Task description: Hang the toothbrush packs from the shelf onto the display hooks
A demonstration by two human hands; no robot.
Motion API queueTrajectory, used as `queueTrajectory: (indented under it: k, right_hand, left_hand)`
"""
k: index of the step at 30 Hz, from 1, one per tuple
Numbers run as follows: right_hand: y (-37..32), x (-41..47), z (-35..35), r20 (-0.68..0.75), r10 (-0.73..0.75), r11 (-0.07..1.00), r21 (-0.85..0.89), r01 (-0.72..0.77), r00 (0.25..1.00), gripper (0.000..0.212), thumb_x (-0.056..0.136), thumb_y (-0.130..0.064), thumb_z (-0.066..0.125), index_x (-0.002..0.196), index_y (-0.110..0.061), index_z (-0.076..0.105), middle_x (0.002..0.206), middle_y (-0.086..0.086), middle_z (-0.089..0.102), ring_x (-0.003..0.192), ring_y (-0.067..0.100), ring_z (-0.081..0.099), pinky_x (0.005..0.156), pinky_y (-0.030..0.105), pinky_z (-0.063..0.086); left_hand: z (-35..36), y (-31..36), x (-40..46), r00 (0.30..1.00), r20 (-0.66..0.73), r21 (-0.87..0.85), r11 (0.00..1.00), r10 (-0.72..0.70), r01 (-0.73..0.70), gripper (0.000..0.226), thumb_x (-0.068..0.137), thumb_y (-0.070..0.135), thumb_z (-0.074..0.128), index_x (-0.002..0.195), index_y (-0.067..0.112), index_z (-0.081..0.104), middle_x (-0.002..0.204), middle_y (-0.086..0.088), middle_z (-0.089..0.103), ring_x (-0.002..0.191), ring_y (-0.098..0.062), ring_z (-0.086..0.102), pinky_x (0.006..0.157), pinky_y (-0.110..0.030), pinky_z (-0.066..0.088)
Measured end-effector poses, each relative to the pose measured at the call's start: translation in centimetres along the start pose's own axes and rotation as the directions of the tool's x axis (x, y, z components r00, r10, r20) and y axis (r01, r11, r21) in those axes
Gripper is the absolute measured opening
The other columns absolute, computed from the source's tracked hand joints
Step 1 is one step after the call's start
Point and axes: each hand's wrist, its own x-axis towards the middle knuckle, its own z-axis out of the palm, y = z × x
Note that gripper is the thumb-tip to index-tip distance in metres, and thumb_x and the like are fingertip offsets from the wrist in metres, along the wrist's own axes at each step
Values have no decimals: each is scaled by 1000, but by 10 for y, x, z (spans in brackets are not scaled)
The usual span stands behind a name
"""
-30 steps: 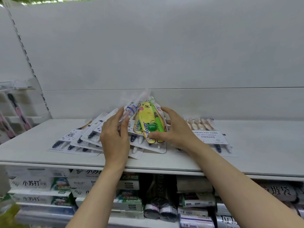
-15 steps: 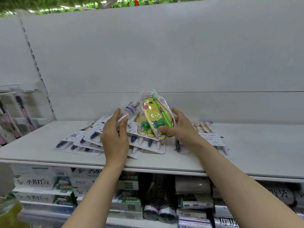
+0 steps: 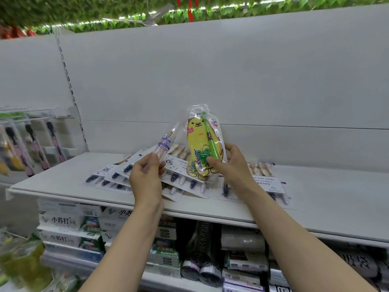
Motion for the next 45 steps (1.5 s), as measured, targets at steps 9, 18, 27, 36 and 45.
queueTrajectory:
  k: [9, 18, 27, 36, 45]
  right_hand:
    - [-14, -8, 12, 8, -63, 989, 137, 61, 998, 29, 89, -29, 75, 112, -27, 59, 112, 0, 72, 103, 19, 71, 91, 47, 58]
    - [-33, -45, 95, 151, 4, 953, 298, -49, 989, 38, 85, -6, 76, 118, -8, 57, 108, 15, 74, 97, 32, 73, 81, 50, 60]
    - [-67, -88, 277, 275, -8, 924, 369, -98, 961, 36, 91, -9, 68, 125, -15, 58, 116, 7, 73, 111, 29, 69, 100, 57, 51]
    - [-96, -137, 475, 332, 17, 898, 410, -161, 943, 27, 94, -12, 67, 120, -6, 64, 109, 13, 75, 101, 30, 73, 91, 53, 57]
    - [-95, -144, 639, 421, -14, 913, 374, -160, 907, 30, 88, 1, 70, 118, -4, 64, 110, 10, 75, 104, 25, 71, 87, 35, 58]
  left_hand:
    - [-18, 21, -31, 995, 15, -106, 990, -94, 95, 23, 100, 19, 57, 116, 3, 50, 91, -10, 67, 76, -13, 67, 75, -24, 57]
    - [-86, 57, -16, 995, 69, 109, 992, -73, 65, 27, 107, 28, 39, 98, 12, 59, 76, 1, 51, 57, -7, 50, 64, -26, 49]
    - [-241, 124, 41, 998, 60, 175, 984, -7, -3, 30, 102, 16, 51, 129, 3, 46, 100, -4, 64, 76, -12, 60, 65, -24, 53]
    - [-411, 193, 109, 997, 21, 321, 944, 79, -81, 33, 102, 37, 48, 117, 9, 57, 102, 0, 64, 96, -16, 59, 86, -32, 49]
    - [-525, 219, 174, 997, -18, 137, 988, -74, 76, 37, 103, 36, 47, 125, 9, 57, 133, -8, 63, 126, -25, 57, 107, -50, 44]
